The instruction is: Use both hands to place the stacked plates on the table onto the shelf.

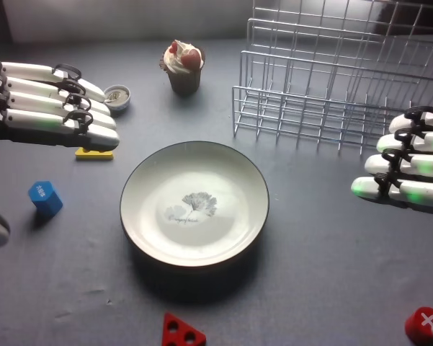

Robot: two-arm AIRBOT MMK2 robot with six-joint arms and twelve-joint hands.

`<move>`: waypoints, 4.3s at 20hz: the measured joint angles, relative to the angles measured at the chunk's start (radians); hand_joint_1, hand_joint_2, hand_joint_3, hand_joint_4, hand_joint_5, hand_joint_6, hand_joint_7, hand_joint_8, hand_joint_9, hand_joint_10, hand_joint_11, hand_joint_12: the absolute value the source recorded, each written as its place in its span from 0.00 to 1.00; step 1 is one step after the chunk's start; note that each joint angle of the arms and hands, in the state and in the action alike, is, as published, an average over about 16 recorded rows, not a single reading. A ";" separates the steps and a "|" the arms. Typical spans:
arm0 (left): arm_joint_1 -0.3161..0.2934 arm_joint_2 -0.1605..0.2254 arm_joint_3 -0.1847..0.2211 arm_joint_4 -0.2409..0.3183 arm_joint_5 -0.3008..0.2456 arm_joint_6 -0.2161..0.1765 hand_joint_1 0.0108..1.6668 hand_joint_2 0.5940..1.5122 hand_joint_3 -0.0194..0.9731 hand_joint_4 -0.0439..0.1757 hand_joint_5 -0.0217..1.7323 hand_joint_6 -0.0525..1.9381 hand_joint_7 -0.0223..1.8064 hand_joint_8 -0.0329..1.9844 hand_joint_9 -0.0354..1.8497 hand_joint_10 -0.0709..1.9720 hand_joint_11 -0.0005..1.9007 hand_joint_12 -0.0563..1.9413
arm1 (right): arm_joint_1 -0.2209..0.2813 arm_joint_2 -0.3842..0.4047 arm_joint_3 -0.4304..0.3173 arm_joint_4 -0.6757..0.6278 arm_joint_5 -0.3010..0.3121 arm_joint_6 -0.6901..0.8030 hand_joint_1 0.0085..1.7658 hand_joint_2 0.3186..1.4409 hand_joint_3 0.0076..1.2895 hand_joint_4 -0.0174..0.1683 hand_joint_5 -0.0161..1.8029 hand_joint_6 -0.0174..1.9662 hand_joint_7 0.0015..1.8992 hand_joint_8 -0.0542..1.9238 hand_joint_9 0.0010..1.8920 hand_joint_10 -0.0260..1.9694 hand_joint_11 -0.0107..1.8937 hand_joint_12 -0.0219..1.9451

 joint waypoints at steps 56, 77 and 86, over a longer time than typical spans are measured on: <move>0.030 -0.099 -0.088 0.224 0.157 0.289 0.01 0.50 0.02 0.20 0.10 0.03 0.14 0.02 0.14 0.04 0.09 0.06 | 0.004 -0.009 -0.001 0.020 -0.006 -0.004 0.01 0.63 0.01 0.12 0.14 0.02 0.15 0.03 0.15 0.01 0.15 0.03; 0.064 -0.173 -0.040 0.267 0.323 0.313 0.01 0.50 0.02 0.18 0.09 0.02 0.13 0.02 0.14 0.04 0.09 0.05 | 0.010 -0.014 0.021 0.222 -0.019 -0.026 0.01 0.64 0.01 0.12 0.16 0.02 0.16 0.03 0.17 0.01 0.17 0.03; 0.084 -0.188 -0.041 0.271 0.350 0.321 0.01 0.50 0.02 0.18 0.09 0.02 0.13 0.02 0.14 0.04 0.09 0.05 | 0.010 -0.017 0.023 0.175 -0.021 -0.030 0.01 0.64 0.01 0.12 0.15 0.02 0.16 0.03 0.17 0.01 0.17 0.03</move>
